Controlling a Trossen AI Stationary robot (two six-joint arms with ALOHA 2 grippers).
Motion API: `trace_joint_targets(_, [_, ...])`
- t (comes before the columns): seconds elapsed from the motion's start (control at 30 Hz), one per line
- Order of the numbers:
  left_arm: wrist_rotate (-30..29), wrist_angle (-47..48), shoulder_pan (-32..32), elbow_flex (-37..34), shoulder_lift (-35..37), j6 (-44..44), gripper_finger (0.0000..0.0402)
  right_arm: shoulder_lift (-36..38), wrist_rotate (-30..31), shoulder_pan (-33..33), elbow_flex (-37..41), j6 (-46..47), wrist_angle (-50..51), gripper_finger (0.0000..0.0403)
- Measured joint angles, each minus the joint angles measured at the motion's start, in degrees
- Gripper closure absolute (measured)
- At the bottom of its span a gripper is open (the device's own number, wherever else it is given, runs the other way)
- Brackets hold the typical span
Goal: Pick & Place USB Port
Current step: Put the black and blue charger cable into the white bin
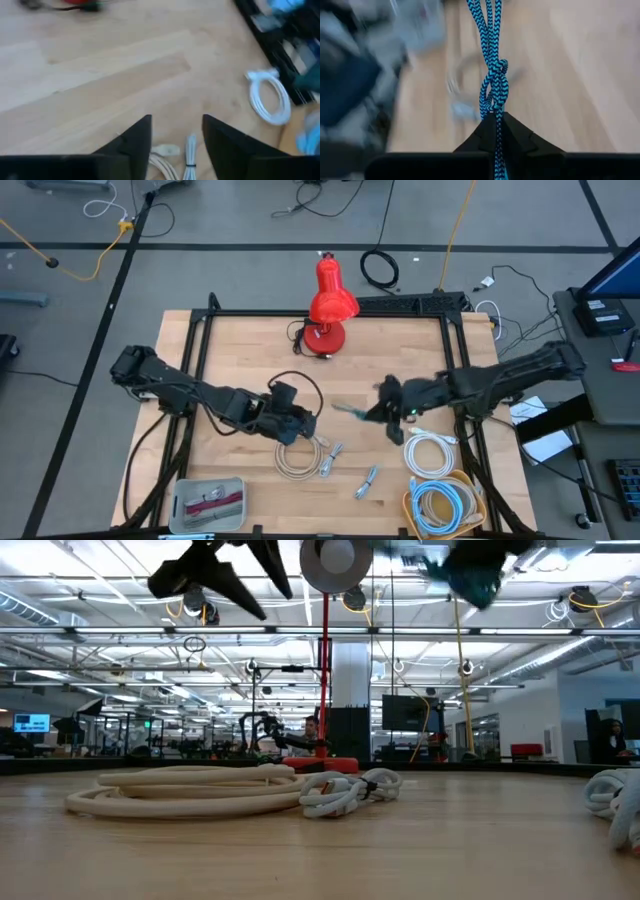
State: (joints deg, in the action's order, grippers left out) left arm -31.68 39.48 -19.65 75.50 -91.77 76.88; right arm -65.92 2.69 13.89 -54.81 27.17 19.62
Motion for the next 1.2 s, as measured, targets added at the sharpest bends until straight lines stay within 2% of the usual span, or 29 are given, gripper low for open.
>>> trace_joint_targets(0.1, [1.88, -8.55, 0.08, -1.24, -0.02, -7.47, 0.0278, 5.10, 0.71, -0.54, -0.67, 3.94, -4.42, 0.0400])
trace_joint_targets(0.2, [2.47, -24.86, 0.77, -2.06, -0.02, -18.07, 0.0310, 8.78, 0.52, -1.12, -0.80, 7.08, -9.15, 0.0400])
trace_joint_targets(0.33, [3.56, -50.57, 2.56, -2.14, -0.01, -35.77, 0.0323, 10.88, 0.30, -1.13, -0.78, 9.53, -13.90, 0.0401])
trace_joint_targets(0.4, [3.48, -56.83, 3.81, -1.54, 0.02, -41.84, 0.0315, 11.10, 0.28, -1.11, -0.78, 10.11, -16.32, 0.0401])
trace_joint_targets(0.47, [5.42, -56.81, 5.47, -0.34, 0.02, -43.79, 0.0295, 10.96, 0.28, -1.11, -0.78, 10.17, -18.00, 0.0401])
trace_joint_targets(0.63, [15.57, -54.26, 9.22, 0.99, 0.00, -39.45, 0.0223, 9.49, 0.30, -1.07, -0.73, 10.99, -21.19, 0.0401])
trace_joint_targets(0.73, [16.61, -54.60, 9.93, 1.01, 0.00, -39.12, 0.0189, 8.58, 0.23, -1.07, -0.73, 11.17, -21.78, 0.0401])
trace_joint_targets(0.83, [16.68, -56.31, 9.90, 1.01, -0.04, -39.54, 0.0174, 7.92, 0.25, -1.02, -0.73, 11.15, -21.86, 0.0401])
trace_joint_targets(0.97, [17.03, -57.99, 10.11, 1.10, -0.02, -39.73, 0.0179, 7.34, 0.28, -1.14, -0.71, 10.95, -21.83, 0.0400])
trace_joint_targets(1.07, [16.96, -57.96, 10.06, 1.10, -0.02, -39.34, 0.0200, 7.45, 0.28, -1.72, -0.69, 10.93, -22.48, 0.0400])
trace_joint_targets(1.13, [16.92, -57.74, 10.13, 1.10, -0.02, -38.80, 0.0233, 7.42, 0.29, -1.92, -0.69, 10.85, -22.55, 0.0400])
trace_joint_targets(1.2, [17.15, -57.50, 10.24, 1.10, -0.02, -38.02, 0.0287, 7.40, 0.32, -1.96, -0.69, 10.15, -23.16, 0.0400])
